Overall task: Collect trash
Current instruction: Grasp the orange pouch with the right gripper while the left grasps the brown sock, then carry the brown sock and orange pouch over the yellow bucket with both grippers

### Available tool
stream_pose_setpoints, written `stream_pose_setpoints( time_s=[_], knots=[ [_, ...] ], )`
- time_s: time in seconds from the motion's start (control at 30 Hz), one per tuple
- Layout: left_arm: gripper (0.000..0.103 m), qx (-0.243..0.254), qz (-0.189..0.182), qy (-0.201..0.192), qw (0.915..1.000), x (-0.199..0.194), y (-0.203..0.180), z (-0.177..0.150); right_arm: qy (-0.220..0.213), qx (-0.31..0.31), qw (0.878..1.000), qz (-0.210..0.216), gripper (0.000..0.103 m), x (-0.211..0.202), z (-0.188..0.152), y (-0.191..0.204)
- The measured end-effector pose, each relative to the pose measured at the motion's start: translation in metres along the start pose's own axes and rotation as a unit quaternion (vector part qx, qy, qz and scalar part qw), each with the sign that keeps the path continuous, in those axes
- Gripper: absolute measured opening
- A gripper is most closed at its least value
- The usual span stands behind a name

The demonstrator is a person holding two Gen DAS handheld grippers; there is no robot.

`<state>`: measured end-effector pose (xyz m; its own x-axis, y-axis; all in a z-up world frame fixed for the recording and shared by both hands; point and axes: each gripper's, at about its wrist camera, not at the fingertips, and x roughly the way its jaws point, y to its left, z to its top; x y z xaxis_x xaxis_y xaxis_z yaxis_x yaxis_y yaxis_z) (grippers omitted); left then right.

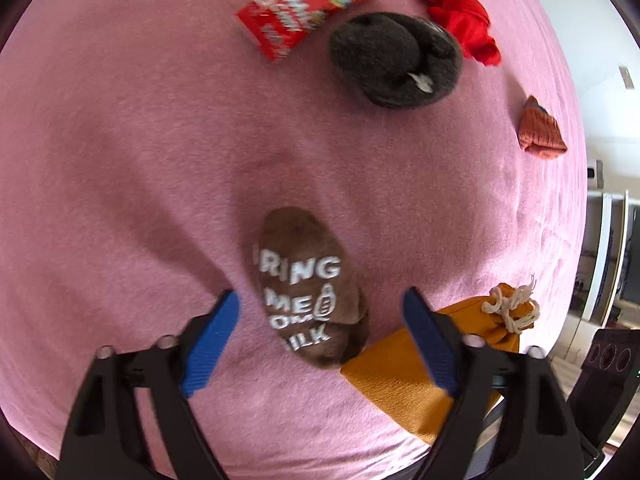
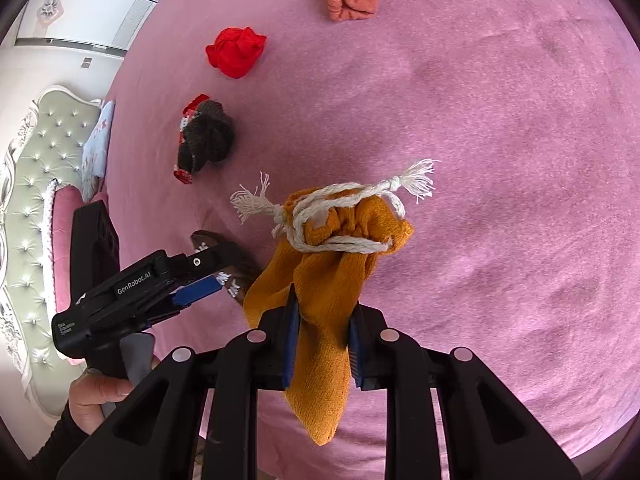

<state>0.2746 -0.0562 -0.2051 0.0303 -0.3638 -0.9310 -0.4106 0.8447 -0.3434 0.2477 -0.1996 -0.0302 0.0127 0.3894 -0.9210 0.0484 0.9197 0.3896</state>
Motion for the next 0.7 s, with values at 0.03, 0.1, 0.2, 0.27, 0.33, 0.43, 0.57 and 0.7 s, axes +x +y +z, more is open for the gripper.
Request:
stream_pose_setpoints(
  time_s=[0.03,0.1,0.2,0.27,0.33,0.43,0.57,0.7],
  knots=[
    [0.06,0.011,0.011,0.0,0.9999,0.003,-0.006,-0.001,-0.002,0.002,1.0,-0.001,0.021,-0.001,0.0,-0.001],
    [0.036,0.033,0.024,0.001,0.9992,0.004,-0.015,-0.003,-0.005,0.009,1.0,0.004,0.021,-0.002,-0.002,-0.003],
    [0.019,0.045,0.011,-0.001,0.9989,0.001,-0.019,-0.005,-0.008,0.017,1.0,0.01,0.021,-0.004,-0.007,-0.006],
    [0.018,0.051,0.001,-0.003,0.9987,-0.002,-0.02,-0.008,-0.009,0.017,1.0,0.013,0.021,-0.006,-0.01,-0.006],
    [0.018,0.064,-0.004,-0.009,0.9979,-0.008,-0.024,-0.013,-0.022,0.019,0.999,0.018,0.021,-0.012,-0.014,-0.004],
    [0.017,0.066,-0.027,-0.01,0.9974,-0.021,-0.024,-0.019,-0.035,0.016,0.999,0.015,0.021,-0.022,-0.02,0.0],
    [0.017,0.074,-0.045,-0.017,0.9961,-0.044,-0.022,-0.031,-0.052,0.009,0.998,0.014,0.021,-0.04,-0.035,0.01],
    [0.018,0.088,-0.061,-0.031,0.9938,-0.073,-0.018,-0.049,-0.08,0.004,0.997,0.006,0.021,-0.062,-0.059,0.022]
  ],
)
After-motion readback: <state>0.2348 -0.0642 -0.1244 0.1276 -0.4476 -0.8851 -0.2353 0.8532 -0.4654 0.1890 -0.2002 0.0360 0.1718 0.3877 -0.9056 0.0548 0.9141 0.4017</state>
